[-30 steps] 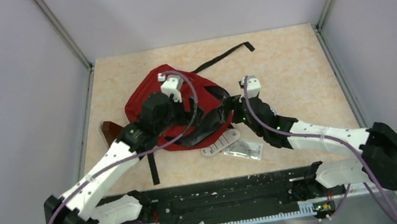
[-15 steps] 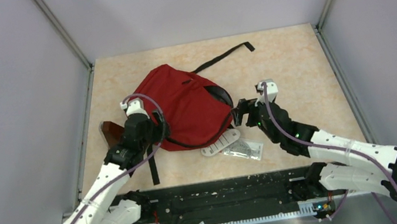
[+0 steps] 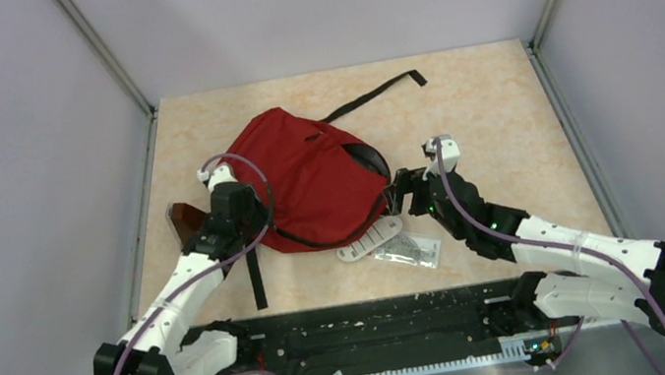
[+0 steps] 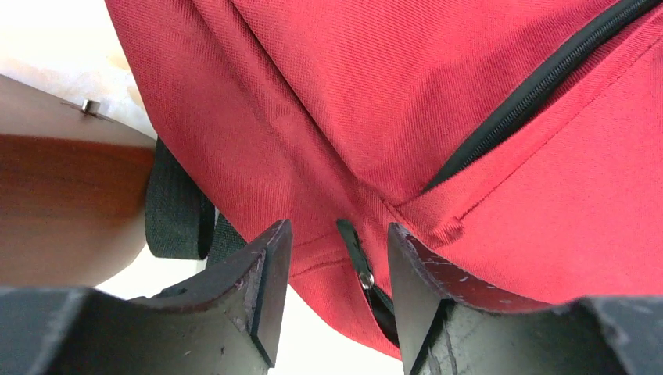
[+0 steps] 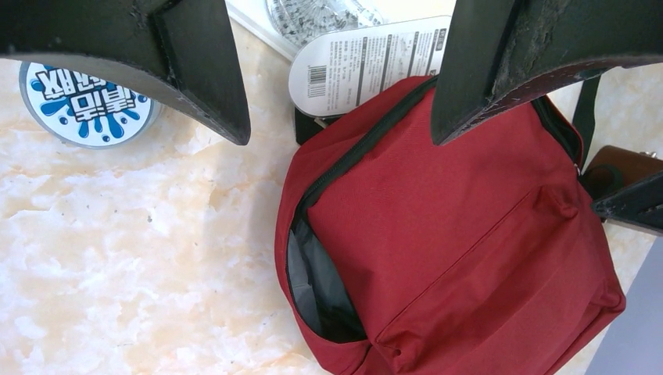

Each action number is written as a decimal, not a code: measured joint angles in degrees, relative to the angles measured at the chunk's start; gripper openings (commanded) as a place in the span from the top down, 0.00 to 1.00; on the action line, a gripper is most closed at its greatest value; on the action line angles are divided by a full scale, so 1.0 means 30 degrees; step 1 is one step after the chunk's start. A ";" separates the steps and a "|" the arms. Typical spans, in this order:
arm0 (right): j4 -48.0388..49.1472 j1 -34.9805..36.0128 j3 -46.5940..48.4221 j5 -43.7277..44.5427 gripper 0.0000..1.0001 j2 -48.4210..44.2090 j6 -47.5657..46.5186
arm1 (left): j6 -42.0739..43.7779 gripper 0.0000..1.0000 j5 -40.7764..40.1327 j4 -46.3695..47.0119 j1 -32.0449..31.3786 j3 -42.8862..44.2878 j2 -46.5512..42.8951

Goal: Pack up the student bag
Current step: Zip the student bag at the center of the board.

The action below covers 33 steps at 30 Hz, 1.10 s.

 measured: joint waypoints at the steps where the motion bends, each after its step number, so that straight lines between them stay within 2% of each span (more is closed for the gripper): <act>1: -0.0015 0.0000 0.0000 -0.0015 0.18 0.0000 0.0007 | 0.0022 0.47 0.0073 0.0248 0.0153 -0.0029 0.0233; 4: -0.0044 0.0000 0.0000 -0.0066 0.18 0.0000 0.0058 | 0.0168 0.54 0.0342 0.0969 0.0393 -0.0248 0.0656; 6: -0.0066 0.0000 -0.0029 -0.0073 0.18 0.0000 0.0168 | 0.0313 0.69 0.0554 0.1362 0.0481 -0.0284 0.1049; 8: -0.0036 0.0000 -0.0211 -0.0087 0.18 0.0007 0.0255 | 0.0423 0.87 0.0721 0.1712 0.0532 -0.0284 0.1443; 10: -0.0124 0.0000 -0.0313 -0.0153 0.18 0.0124 0.0357 | 0.0495 1.00 0.0896 0.2018 0.0590 -0.0328 0.1785; 15: -0.0240 0.0000 -0.0372 -0.0342 0.18 0.0270 0.0444 | 0.0860 1.00 0.1370 0.2790 0.0612 -0.0998 0.1530; 23: -0.0160 0.0000 -0.0772 -0.0466 0.17 0.0270 0.0554 | 0.1647 1.00 0.4364 0.3213 0.0306 -0.1632 0.0058; 33: 0.1807 0.0000 -0.0889 -0.2965 0.14 0.1566 0.0969 | 0.1581 1.00 0.6091 0.2914 -0.0597 -0.2033 -0.1173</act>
